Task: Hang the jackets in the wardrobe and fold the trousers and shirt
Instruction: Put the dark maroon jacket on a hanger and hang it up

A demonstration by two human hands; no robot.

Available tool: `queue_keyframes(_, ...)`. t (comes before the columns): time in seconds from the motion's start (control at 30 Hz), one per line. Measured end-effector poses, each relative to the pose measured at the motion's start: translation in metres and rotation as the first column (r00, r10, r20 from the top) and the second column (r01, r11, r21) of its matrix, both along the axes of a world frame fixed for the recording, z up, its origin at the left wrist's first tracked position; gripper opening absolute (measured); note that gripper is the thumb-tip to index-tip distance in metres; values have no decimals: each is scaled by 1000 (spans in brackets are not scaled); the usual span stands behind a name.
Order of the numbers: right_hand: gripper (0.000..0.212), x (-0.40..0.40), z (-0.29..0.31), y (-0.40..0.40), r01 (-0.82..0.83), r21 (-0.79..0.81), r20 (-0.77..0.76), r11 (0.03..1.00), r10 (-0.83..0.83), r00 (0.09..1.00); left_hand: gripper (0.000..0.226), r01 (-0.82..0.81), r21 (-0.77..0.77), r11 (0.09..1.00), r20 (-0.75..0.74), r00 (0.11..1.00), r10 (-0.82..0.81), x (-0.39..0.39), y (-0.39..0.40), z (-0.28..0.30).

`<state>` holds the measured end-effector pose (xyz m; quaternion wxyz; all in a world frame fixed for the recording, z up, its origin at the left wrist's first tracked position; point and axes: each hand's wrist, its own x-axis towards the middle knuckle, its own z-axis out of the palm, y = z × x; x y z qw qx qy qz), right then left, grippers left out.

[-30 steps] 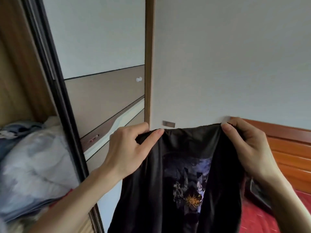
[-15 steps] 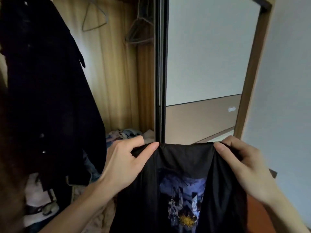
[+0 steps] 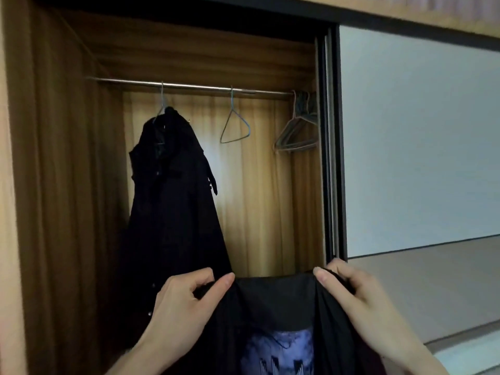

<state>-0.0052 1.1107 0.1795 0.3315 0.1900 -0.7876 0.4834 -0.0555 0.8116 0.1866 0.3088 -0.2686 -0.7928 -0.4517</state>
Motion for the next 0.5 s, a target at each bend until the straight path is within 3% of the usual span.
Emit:
queue_keyframes(0.2,54,-65,57,-28,-73,70,-95,995,80,992,60,-115,43,992,-58,991,117,-35,-28,55)
queue_keyframes(0.5,47,-156,127,-74,-144,45,-181,989,150,972,58,-64,129,990,-164,983,85,-95,-62,130)
